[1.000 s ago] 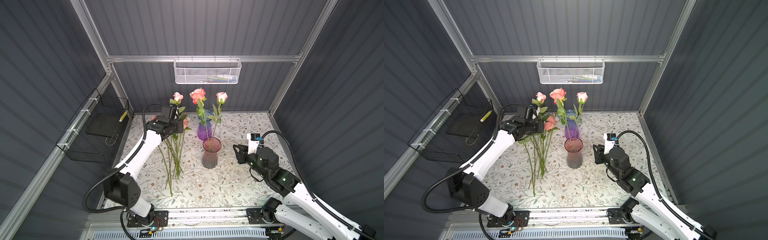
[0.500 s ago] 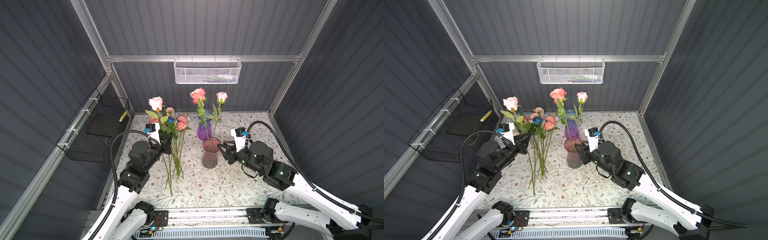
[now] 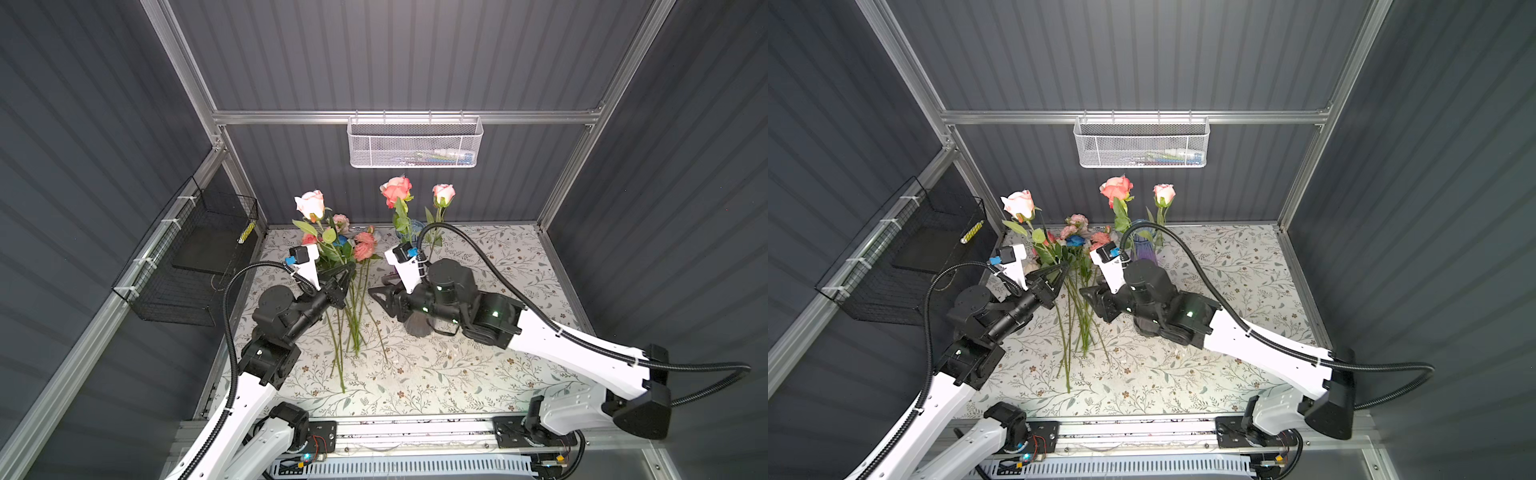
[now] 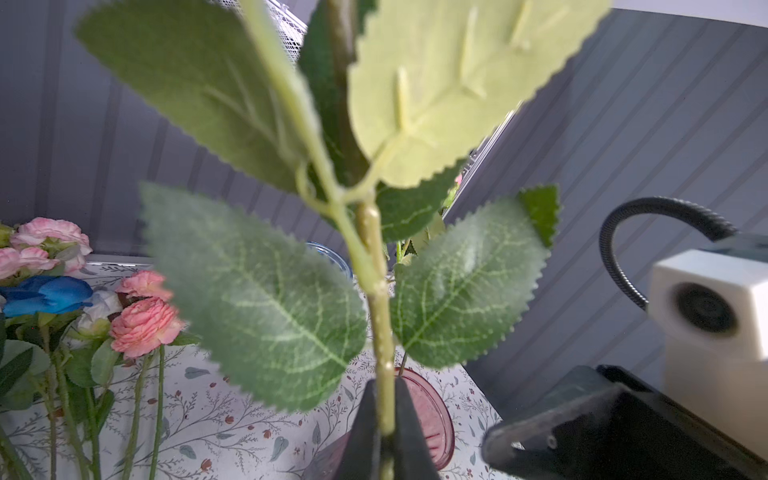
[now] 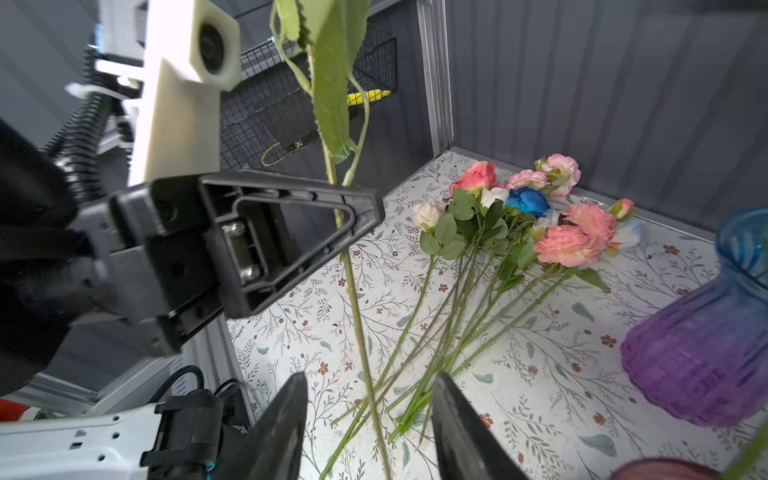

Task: Arrange the flowers into the vase
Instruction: 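Close the right gripper on the rose stem below the left gripper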

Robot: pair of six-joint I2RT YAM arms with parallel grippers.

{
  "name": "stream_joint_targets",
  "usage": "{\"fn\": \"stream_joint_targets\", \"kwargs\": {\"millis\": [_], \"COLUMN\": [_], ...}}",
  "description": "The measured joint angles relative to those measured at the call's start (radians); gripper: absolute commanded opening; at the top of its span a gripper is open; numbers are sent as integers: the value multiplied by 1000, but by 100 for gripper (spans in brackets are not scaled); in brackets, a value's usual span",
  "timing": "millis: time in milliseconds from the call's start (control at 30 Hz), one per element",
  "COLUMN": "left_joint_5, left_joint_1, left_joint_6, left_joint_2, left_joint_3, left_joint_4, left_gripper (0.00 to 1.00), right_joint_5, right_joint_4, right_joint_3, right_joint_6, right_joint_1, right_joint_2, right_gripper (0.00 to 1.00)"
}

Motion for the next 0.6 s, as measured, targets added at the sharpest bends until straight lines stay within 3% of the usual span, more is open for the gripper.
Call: {"fn": "stream_joint_targets", "kwargs": {"millis": [267, 600], "left_joint_5": [7, -25], "left_joint_1": [0, 0], "left_joint_6": [-20, -22], "left_joint_2": [-49, -80], "left_joint_3": [-47, -66], "left_joint_4": [18, 17], "left_gripper": [0, 0], "right_joint_5": [-25, -83], "right_joint_4": [-42, -60], "right_joint_3": [103, 147], "right_joint_6": [7, 25], "right_joint_1": [0, 10], "right_joint_2": [159, 199], "right_gripper": [43, 8]}}
